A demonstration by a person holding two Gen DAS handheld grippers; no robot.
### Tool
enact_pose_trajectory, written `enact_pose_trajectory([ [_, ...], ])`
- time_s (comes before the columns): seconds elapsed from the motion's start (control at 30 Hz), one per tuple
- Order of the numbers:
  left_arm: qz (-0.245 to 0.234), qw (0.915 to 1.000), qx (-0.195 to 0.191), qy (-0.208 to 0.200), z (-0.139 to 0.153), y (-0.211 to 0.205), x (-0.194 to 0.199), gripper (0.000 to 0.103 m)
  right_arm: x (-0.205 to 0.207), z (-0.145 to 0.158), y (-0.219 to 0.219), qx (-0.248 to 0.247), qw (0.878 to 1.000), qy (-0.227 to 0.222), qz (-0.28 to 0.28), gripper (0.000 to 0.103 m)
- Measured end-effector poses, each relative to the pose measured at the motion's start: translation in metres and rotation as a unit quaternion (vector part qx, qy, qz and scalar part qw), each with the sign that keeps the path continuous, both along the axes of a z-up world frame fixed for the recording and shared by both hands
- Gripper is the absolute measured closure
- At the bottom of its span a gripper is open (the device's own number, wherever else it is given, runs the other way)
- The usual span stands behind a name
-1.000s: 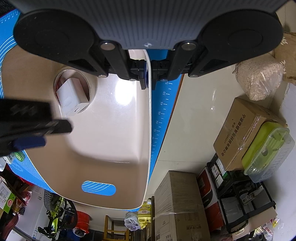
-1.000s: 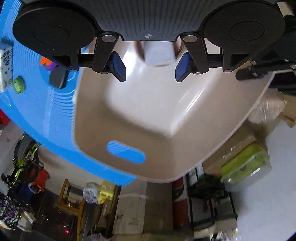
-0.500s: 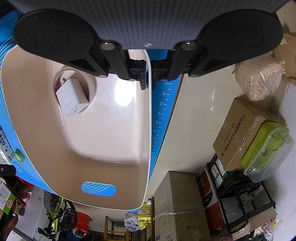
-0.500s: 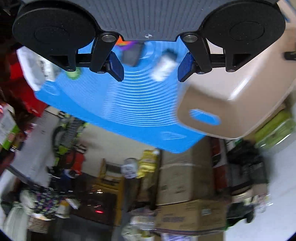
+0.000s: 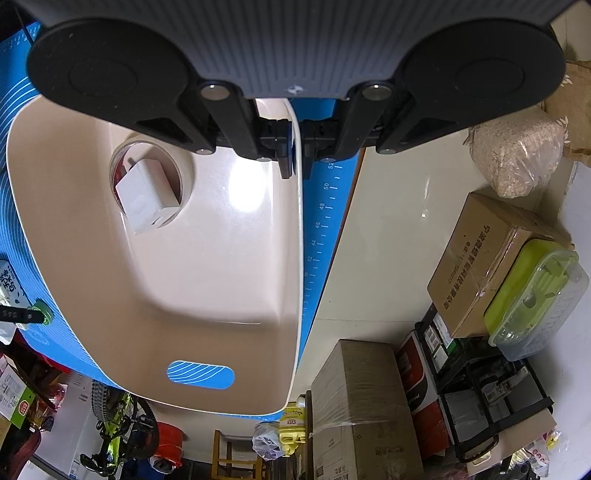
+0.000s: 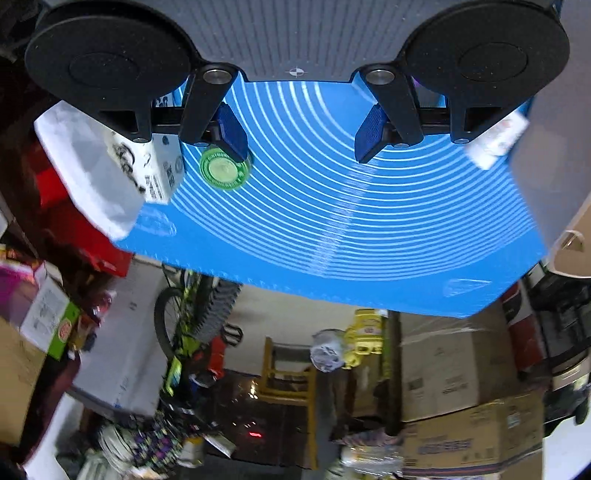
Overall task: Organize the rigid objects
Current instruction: 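Move the right gripper to the green ointment tin and grasp it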
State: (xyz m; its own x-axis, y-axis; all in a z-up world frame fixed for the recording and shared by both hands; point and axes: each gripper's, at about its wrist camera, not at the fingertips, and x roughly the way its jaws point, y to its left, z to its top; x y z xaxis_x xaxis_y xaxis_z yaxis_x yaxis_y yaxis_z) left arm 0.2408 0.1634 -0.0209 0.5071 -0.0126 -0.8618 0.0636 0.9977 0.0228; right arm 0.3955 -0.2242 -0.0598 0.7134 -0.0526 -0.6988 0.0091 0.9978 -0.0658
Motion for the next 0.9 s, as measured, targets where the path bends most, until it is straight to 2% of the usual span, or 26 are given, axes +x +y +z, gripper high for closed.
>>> enact_pose_trajectory([
  [0.17,-0.003,1.0,0.001,0.0,0.0,0.0,-0.001,0.098,0.021,-0.03,-0.013,-0.001,0.999,0.016,-0.029,0.032],
  [0.33,-0.004,1.0,0.002,0.0,0.001,0.0,0.0,0.098,0.031,-0.049,-0.026,0.021,0.998,0.003,-0.051,0.032],
  [0.47,-0.005,1.0,0.006,-0.001,0.001,-0.002,-0.001,0.098,0.036,-0.058,-0.036,0.017,0.997,-0.005,-0.07,0.03],
  [0.57,-0.005,1.0,0.008,-0.002,0.001,-0.003,-0.001,0.098,0.04,-0.066,-0.048,0.024,0.996,-0.002,-0.086,0.034],
  [0.7,-0.005,0.9999,0.01,-0.002,0.0,-0.004,-0.002,0.098,0.042,-0.071,-0.051,0.007,0.996,-0.02,-0.088,0.034],
  [0.77,-0.005,0.9999,0.011,-0.003,0.0,-0.004,-0.001,0.098,0.045,-0.072,-0.051,0.008,0.996,-0.023,-0.09,0.038],
  [0.83,-0.006,0.9999,0.012,-0.003,0.0,-0.004,-0.001,0.097,0.047,-0.073,-0.051,0.013,0.996,-0.027,-0.089,0.047],
  [0.9,-0.005,0.9999,0.013,-0.003,-0.001,-0.005,-0.001,0.097,0.047,-0.072,-0.052,0.017,0.995,-0.029,-0.09,0.049],
])
